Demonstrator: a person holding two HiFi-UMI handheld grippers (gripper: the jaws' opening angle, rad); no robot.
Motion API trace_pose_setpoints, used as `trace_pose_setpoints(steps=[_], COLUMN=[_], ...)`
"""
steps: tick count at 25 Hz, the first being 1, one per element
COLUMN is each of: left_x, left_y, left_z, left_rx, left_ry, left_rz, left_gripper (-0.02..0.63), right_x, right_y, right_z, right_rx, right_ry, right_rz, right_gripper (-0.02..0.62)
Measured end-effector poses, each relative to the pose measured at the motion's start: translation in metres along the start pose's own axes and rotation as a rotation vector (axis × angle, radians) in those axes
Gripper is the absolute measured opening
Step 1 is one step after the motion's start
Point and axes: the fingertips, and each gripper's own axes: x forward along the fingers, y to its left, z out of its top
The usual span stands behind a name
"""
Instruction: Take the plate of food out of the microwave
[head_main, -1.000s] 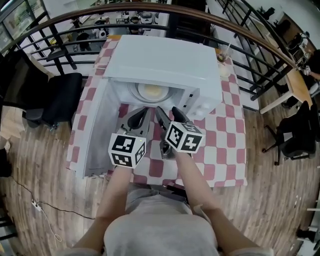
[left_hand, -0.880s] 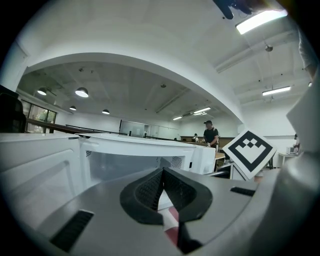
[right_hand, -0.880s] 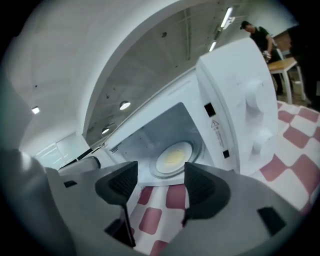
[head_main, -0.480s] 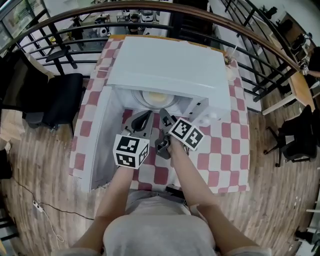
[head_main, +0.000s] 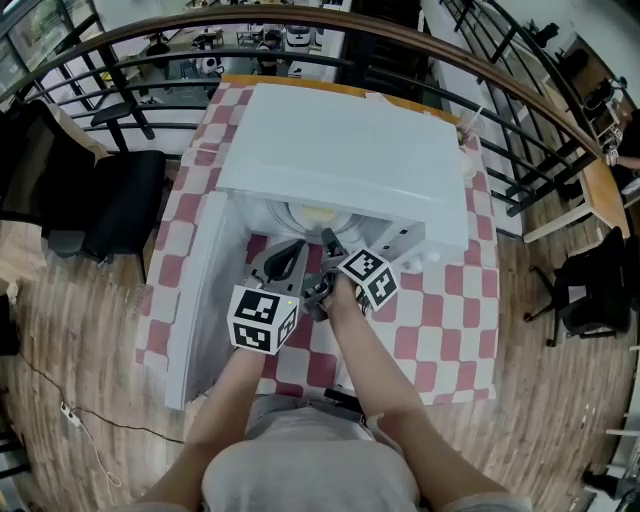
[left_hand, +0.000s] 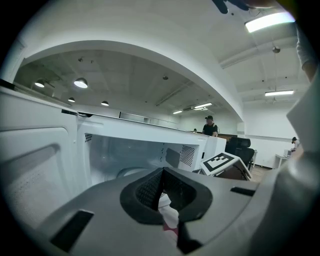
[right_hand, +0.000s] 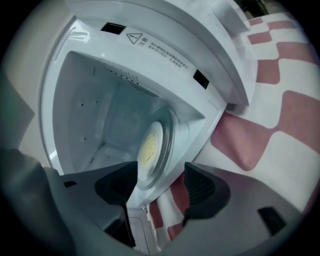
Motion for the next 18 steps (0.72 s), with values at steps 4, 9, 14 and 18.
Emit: trace_pose_setpoints(steps=[4, 9, 14, 18], left_x=[-0.001, 0.001, 0.002, 0.001], left_y=[0.004, 0.012, 0.018, 0.020], left_z=[-0.003, -0.005, -0.005, -0.006], left_rx=[-0.014, -0.020, -0.032, -0.034], left_ry=[0.005, 0.010, 0.009, 0.013], left_rz=[0.006, 0.011, 0.018, 0.020], left_gripper=[0.003, 0.003, 0.003, 0.003], right_x=[0.010, 0.023, 0.031, 0.036], right_y=[-0.009, -0.017, -0.022, -0.024], right_z=[-0.001, 0.000, -0.002, -0.001], right_rx=[0.088, 0.156, 0.188, 0.212], right_ry=[-0.010, -0.023, -0.017, -0.012], right_rz=[-0.046, -0.096, -0.129, -0.149], right_gripper=[0.290, 0.291, 0.293, 0.293])
